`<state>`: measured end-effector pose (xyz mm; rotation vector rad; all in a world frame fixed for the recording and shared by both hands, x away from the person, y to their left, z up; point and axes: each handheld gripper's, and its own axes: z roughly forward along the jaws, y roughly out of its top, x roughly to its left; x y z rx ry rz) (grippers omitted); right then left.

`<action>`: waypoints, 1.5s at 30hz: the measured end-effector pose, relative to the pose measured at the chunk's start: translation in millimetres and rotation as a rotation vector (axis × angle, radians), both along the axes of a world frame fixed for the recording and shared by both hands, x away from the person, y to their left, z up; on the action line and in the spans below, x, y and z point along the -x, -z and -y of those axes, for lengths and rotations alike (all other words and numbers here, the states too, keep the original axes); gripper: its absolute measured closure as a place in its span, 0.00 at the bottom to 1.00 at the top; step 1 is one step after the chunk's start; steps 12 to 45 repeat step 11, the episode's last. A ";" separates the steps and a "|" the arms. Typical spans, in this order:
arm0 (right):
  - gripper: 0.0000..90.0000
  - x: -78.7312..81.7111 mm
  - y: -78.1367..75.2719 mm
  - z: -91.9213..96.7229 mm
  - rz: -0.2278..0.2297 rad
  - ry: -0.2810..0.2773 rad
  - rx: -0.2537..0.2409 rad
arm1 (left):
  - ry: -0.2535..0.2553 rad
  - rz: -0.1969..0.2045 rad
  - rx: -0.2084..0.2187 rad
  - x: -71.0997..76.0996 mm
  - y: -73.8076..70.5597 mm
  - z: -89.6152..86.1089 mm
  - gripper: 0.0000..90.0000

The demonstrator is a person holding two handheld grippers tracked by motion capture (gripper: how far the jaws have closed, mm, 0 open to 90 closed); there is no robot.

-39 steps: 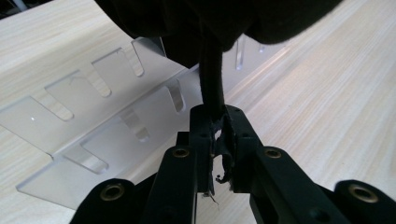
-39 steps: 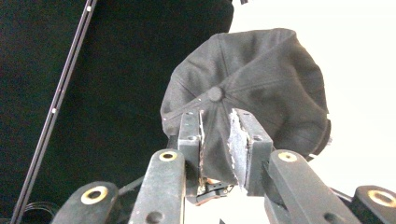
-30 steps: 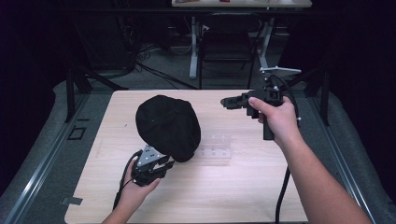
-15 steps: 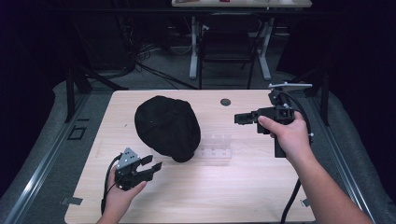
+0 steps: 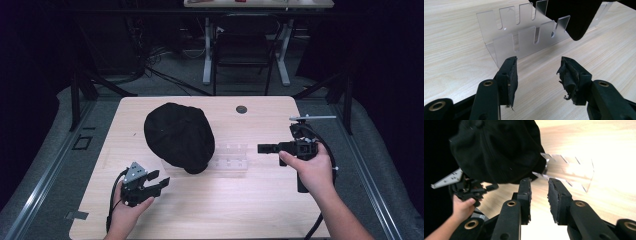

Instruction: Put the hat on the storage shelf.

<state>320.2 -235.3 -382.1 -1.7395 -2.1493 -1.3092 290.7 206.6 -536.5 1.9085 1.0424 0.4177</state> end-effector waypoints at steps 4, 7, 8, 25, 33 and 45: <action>0.79 9.7 10.3 -0.4 0.025 0.007 0.026 | 0.004 0.008 0.002 1.3 -0.1 0.6 0.52; 0.78 15.0 20.0 -0.8 0.034 0.028 0.065 | 0.005 0.009 0.002 1.3 0.4 1.2 0.51; 0.78 16.3 22.4 -0.3 0.035 0.031 0.074 | 0.004 0.011 -0.001 1.4 0.8 2.1 0.51; 0.76 22.4 32.9 2.9 0.043 0.045 0.059 | 0.017 0.012 -0.007 1.5 1.6 4.8 0.50; 0.76 22.4 32.9 2.9 0.043 0.045 0.059 | 0.017 0.012 -0.007 1.5 1.6 4.8 0.50; 0.76 22.4 32.9 2.9 0.043 0.045 0.059 | 0.017 0.012 -0.007 1.5 1.6 4.8 0.50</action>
